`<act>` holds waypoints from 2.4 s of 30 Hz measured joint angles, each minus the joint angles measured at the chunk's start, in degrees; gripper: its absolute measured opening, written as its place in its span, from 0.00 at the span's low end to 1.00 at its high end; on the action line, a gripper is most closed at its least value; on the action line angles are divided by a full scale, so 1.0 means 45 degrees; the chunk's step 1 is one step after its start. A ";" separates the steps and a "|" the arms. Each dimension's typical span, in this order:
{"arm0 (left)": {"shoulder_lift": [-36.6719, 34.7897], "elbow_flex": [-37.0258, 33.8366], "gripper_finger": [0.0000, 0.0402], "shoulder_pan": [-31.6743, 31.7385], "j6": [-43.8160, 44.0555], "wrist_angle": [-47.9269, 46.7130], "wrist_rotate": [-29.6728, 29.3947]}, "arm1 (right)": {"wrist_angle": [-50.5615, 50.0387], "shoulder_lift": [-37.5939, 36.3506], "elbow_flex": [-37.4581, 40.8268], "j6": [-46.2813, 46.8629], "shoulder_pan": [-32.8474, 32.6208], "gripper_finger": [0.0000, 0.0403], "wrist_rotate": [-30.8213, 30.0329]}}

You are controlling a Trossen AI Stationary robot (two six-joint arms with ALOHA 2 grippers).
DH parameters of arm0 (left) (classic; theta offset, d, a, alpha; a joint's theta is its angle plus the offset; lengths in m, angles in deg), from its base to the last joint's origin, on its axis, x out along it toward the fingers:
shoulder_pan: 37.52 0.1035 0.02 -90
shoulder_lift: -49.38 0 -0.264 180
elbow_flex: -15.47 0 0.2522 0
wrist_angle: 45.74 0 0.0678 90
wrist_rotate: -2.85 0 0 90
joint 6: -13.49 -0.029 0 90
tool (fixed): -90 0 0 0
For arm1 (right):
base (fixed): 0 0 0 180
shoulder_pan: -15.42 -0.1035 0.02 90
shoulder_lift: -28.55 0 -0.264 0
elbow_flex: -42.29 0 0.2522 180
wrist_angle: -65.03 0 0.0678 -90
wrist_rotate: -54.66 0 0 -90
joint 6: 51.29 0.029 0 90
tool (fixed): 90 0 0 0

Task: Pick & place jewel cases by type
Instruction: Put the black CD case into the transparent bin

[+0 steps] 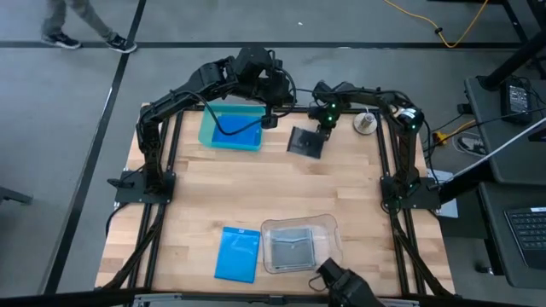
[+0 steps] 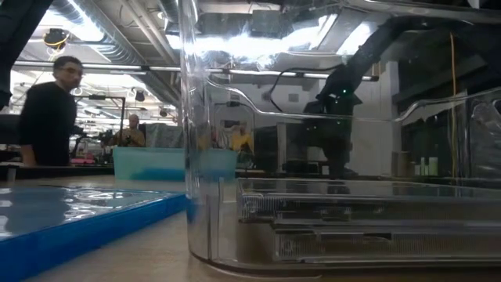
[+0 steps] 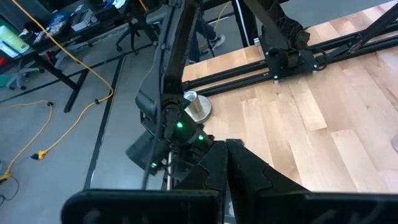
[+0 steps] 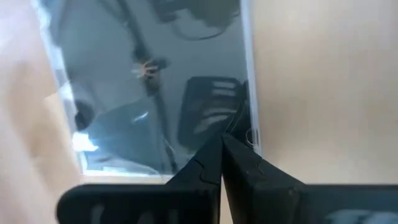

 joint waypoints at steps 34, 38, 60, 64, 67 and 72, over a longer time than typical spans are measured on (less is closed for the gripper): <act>-0.0714 0.0005 0.01 0.0401 0.3027 -0.2072 0.0091 | -0.1083 -0.6484 0.0931 0.3168 -0.2973 0.02 -0.1544; -0.0665 -0.1196 0.03 0.0638 0.3931 -0.3219 0.1317 | -0.0179 -0.8593 0.2785 0.4090 -0.3364 0.01 -0.2526; -0.0641 -1.2123 0.40 0.0204 0.9879 0.6001 0.5162 | 0.3108 -1.0734 0.8488 0.5952 -0.5410 0.02 -0.3548; -0.0641 -1.2478 0.53 -0.0111 1.0609 0.7053 0.4383 | 0.3327 -0.9827 0.8488 0.5595 -0.5412 0.02 -0.3535; -0.0646 -1.2478 0.59 -0.0455 1.0683 0.7484 0.2939 | 0.3411 -0.9075 0.8488 0.5553 -0.5412 0.02 -0.3365; -0.0067 -1.2478 0.66 -0.0702 1.2131 0.7944 0.1483 | 0.3954 -0.7984 0.8488 0.5313 -0.5412 0.02 -0.3293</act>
